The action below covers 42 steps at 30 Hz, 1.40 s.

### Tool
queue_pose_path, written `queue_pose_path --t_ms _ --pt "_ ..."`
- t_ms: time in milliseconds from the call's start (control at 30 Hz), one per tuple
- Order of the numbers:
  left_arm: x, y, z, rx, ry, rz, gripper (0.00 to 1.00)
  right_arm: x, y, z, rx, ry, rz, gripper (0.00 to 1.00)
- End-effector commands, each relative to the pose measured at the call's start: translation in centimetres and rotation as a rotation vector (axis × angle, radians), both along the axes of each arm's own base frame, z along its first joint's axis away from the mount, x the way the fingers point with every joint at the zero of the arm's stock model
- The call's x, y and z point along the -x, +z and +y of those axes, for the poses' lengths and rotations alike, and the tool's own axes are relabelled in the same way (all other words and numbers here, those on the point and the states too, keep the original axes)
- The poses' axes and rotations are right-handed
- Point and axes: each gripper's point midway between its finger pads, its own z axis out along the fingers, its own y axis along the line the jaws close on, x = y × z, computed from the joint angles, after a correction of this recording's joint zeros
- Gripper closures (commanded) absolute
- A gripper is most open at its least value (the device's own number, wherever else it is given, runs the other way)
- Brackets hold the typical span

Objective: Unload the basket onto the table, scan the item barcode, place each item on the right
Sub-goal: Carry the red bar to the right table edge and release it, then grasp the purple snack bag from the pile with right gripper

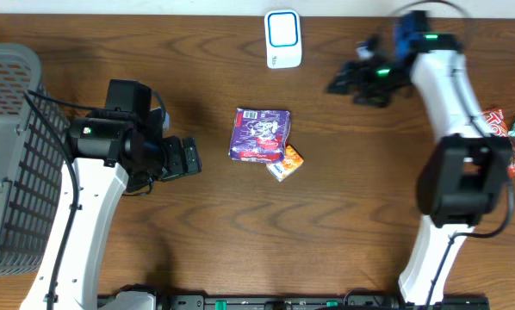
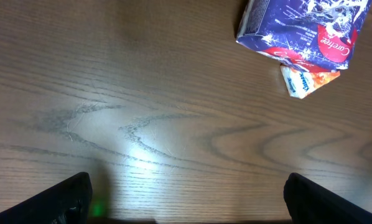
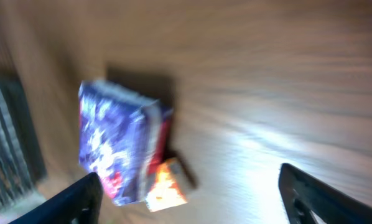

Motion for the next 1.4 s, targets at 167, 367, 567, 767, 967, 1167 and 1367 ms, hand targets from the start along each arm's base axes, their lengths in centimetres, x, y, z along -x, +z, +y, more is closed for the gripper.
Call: queue_pose_path --t_ms 167,367,567,767,967,1167,1367 --pt "0.1 0.0 0.2 -0.012 -0.001 0.0 0.03 4.2 -1.6 8.3 0.154 0.011 0.102 0.02" --pt "0.1 0.0 0.2 -0.012 -0.001 0.0 0.02 5.2 -3.4 9.6 0.164 -0.034 0.151 0.06" --pt "0.1 0.0 0.2 -0.012 -0.001 0.0 0.02 5.9 -5.3 13.0 0.009 0.067 0.104 0.19" --pt "0.1 0.0 0.2 -0.012 -0.001 0.0 0.02 7.6 -7.2 14.9 -0.042 0.124 0.098 0.36" --pt "0.1 0.0 0.2 -0.012 -0.001 0.0 0.02 7.0 -6.3 14.2 -0.015 0.17 0.033 0.73" --pt "0.1 0.0 0.2 -0.012 -0.001 0.0 0.03 3.2 -1.1 9.0 0.229 0.062 -0.072 0.99" --pt "0.1 0.0 0.2 -0.012 -0.001 0.0 0.02 1.1 3.5 2.6 0.582 -0.055 -0.166 0.99"
